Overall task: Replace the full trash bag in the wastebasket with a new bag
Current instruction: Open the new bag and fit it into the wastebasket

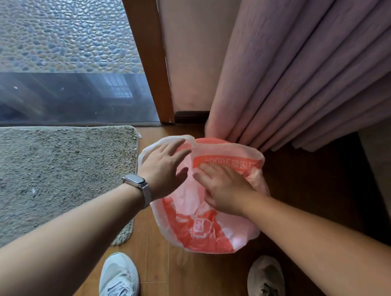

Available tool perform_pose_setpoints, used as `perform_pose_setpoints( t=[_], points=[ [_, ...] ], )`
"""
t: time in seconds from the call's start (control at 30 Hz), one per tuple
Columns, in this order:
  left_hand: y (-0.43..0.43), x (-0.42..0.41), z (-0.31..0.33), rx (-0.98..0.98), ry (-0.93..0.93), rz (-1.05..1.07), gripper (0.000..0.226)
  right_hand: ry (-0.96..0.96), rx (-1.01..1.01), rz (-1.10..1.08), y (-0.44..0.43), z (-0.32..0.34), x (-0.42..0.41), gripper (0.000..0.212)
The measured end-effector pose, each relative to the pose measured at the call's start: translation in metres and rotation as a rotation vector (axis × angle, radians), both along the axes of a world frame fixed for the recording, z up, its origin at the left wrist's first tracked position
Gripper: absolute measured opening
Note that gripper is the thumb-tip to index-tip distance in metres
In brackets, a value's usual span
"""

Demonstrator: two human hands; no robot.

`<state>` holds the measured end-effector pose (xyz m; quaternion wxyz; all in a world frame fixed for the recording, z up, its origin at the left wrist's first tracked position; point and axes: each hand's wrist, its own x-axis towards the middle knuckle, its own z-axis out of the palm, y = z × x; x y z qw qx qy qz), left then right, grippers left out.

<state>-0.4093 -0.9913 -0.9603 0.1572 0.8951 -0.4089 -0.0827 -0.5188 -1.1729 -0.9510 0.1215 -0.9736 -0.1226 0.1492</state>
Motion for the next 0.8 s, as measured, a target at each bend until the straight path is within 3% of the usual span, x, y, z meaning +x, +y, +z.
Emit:
perform_pose_setpoints(
  t=[0.2, 0.4, 0.5, 0.63, 0.8],
  points=[
    [-0.011, 0.006, -0.011, -0.050, 0.107, 0.105, 0.063, -0.052, -0.143, -0.117, -0.014, -0.008, 0.033, 0.064],
    [-0.007, 0.006, -0.021, -0.172, 0.121, 0.203, 0.055, -0.091, -0.183, -0.180, -0.028, -0.016, 0.049, 0.071],
    [-0.003, 0.010, -0.026, -0.232, 0.096, 0.234, 0.043, -0.046, -0.135, -0.266, -0.031, -0.014, 0.060, 0.063],
    [-0.001, 0.010, -0.026, -0.296, 0.106, 0.258, 0.031, -0.063, -0.100, -0.299, -0.032, -0.013, 0.067, 0.029],
    [0.001, 0.012, -0.022, -0.346, 0.168, 0.425, 0.023, -0.091, -0.030, -0.329, -0.035, -0.014, 0.073, 0.031]
  ],
)
